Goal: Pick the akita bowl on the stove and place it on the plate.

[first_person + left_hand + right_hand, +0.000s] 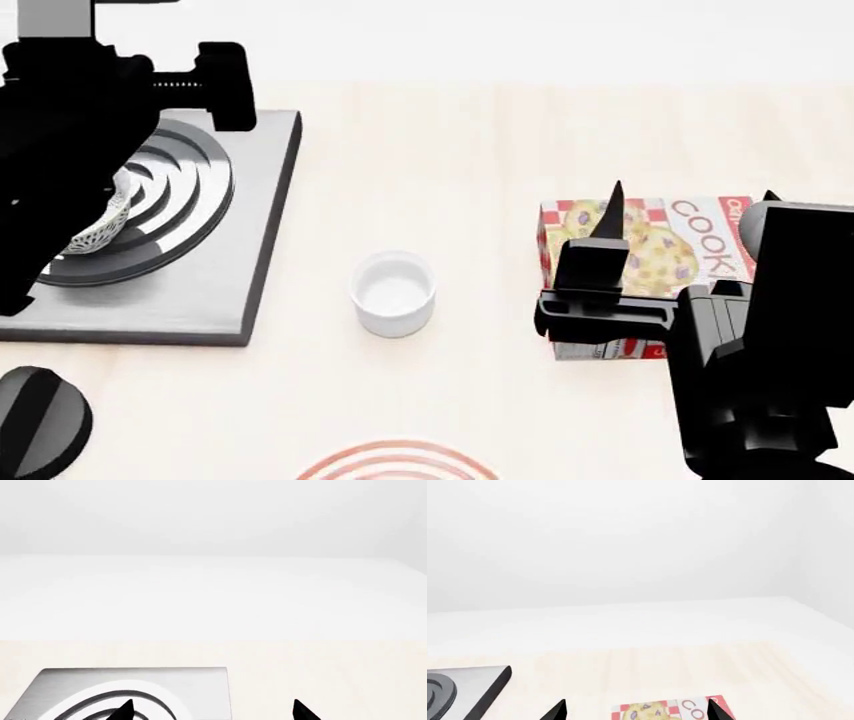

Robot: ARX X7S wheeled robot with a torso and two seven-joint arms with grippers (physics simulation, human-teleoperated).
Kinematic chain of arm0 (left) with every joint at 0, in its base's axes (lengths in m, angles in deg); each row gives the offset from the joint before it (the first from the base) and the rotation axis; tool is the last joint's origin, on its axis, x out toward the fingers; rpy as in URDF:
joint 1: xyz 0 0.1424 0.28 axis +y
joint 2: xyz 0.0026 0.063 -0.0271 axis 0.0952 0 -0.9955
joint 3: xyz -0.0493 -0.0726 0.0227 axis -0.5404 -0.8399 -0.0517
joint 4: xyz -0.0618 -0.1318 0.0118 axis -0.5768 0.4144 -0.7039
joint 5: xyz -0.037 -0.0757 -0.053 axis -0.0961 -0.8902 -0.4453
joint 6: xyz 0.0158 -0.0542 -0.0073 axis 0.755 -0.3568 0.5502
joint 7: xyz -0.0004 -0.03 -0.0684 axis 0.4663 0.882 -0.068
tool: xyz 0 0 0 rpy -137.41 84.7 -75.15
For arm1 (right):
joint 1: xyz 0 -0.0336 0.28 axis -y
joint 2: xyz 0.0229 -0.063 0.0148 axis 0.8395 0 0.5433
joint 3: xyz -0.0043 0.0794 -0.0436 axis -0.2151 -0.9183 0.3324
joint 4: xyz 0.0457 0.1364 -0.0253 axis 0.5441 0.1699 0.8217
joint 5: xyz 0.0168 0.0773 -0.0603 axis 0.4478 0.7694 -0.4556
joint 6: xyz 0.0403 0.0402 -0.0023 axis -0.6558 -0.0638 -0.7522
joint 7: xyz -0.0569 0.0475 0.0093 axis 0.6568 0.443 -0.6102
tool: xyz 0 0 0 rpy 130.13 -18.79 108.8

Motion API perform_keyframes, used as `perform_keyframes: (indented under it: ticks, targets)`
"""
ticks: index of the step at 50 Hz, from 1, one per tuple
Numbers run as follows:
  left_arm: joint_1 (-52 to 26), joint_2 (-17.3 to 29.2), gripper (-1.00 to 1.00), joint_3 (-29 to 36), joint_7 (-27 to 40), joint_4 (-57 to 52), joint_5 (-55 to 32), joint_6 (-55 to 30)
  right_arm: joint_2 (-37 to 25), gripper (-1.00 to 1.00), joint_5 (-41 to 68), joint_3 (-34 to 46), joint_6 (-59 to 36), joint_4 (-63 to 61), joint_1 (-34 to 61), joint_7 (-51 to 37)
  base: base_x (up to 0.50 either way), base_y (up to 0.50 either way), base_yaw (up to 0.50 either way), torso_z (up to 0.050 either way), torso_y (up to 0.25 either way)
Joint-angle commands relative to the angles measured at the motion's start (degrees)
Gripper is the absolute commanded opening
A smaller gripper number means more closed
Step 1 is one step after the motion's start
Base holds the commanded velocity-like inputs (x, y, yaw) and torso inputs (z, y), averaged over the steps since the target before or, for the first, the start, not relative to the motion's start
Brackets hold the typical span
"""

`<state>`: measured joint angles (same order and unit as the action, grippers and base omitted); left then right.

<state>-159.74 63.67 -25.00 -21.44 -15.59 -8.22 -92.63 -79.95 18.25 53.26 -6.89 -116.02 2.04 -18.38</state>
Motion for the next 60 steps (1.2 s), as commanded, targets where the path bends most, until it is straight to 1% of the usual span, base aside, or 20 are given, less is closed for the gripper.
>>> perform_keyframes:
  ticks: [1,4,8,10,18,25,27,33,40,42,46,60]
  targets:
    - [0.32,0.37,1.0,0.53,0.0,0.15,-0.07,0.32,-0.13,1.0,0.51,-0.08,-0.2,-0.07,0.14,-0.37,0.0,0.0,0.0,0.0,0.0]
    - [0.45,0.5,1.0,1.03,-0.08,0.17,0.32,1.09,-0.16,1.0,0.62,-0.08,-0.22,-0.06,0.15,-0.47,0.0,0.0,0.0,0.0,0.0]
    - [0.16,0.41,1.0,0.36,1.05,0.77,0.22,1.61,-0.22,1.0,0.75,-0.06,-0.14,-0.03,0.13,-0.57,0.0,0.0,0.0,0.0,-0.243]
    - [0.08,0.53,1.0,0.7,0.38,0.03,-0.37,-0.31,-0.26,1.0,0.82,-0.05,-0.15,-0.02,0.13,-0.62,0.0,0.0,0.0,0.0,-0.23]
    - [0.19,0.4,1.0,0.31,1.36,0.55,-0.89,-1.24,-0.36,1.0,1.09,-0.02,-0.04,0.03,0.11,-0.85,0.0,0.0,0.0,0.0,-0.003]
    - [0.28,0.63,1.0,2.43,2.28,1.75,0.66,-2.51,-0.46,1.0,1.33,0.0,0.05,0.07,0.09,-1.04,0.0,0.0,0.0,0.0,0.0]
    - [0.38,0.84,1.0,4.46,2.11,1.22,1.83,-3.46,-0.48,1.0,1.4,-0.01,0.08,0.08,0.08,-1.1,0.0,0.0,0.0,0.0,0.0]
    - [0.53,0.93,1.0,5.29,4.63,1.44,2.8,-6.01,-0.59,1.0,1.6,0.04,0.13,0.12,0.07,-1.25,0.0,0.0,0.0,0.0,0.0]
    - [0.59,1.01,1.0,6.5,5.26,2.79,3.91,-5.3,-0.69,1.0,1.84,0.07,0.22,0.16,0.05,-1.44,0.0,0.0,0.0,0.0,0.0]
    - [1.0,1.29,1.0,6.35,5.88,1.41,3.68,-6.61,-0.7,1.0,1.91,0.05,0.22,0.17,0.05,-1.51,0.0,0.0,0.0,0.0,0.0]
    - [1.47,1.53,1.0,7.02,6.21,1.63,4.22,-6.36,-0.77,1.0,2.05,0.08,0.29,0.2,0.04,-1.61,0.0,0.0,0.0,0.0,0.0]
    - [1.3,1.63,1.0,7.27,7.93,4.86,5.11,-4.99,-0.96,1.0,2.52,0.12,0.44,0.29,0.01,-2.01,0.0,0.0,0.0,0.0,0.0]
